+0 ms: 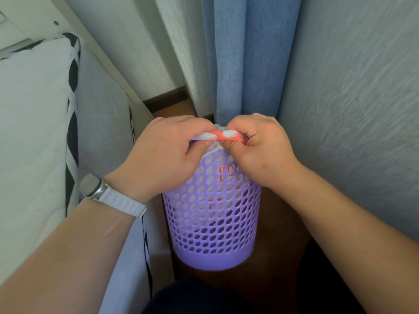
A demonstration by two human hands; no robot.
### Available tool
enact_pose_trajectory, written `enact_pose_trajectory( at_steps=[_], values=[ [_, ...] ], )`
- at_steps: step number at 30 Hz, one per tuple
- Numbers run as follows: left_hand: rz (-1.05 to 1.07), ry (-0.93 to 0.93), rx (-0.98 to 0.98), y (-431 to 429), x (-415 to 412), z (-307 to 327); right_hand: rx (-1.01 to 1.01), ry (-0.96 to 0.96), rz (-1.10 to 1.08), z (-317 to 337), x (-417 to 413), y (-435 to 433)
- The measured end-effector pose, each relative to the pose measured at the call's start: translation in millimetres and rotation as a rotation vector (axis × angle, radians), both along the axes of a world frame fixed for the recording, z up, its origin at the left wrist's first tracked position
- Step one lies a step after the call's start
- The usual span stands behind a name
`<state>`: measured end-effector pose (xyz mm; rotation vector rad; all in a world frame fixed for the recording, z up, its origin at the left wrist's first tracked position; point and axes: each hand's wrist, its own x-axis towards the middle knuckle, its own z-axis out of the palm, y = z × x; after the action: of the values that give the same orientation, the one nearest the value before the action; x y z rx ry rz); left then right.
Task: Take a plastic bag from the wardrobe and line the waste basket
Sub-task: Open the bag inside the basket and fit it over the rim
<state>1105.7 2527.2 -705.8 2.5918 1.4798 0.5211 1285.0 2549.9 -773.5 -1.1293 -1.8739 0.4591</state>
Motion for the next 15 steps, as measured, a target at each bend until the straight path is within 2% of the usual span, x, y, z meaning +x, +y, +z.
enact_pose_trajectory(
  at_steps=[7, 15],
  values=[
    [0.103, -0.165, -0.019, 1.4, -10.5, 2.0, -0.056, -0.074, 0.184, 19.9, 12.9, 5.9],
    [0.121, -0.209, -0.036, -0.3, -10.0, 4.8, -0.284, 0.121, 0.254, 25.8, 25.5, 5.8]
  ],
)
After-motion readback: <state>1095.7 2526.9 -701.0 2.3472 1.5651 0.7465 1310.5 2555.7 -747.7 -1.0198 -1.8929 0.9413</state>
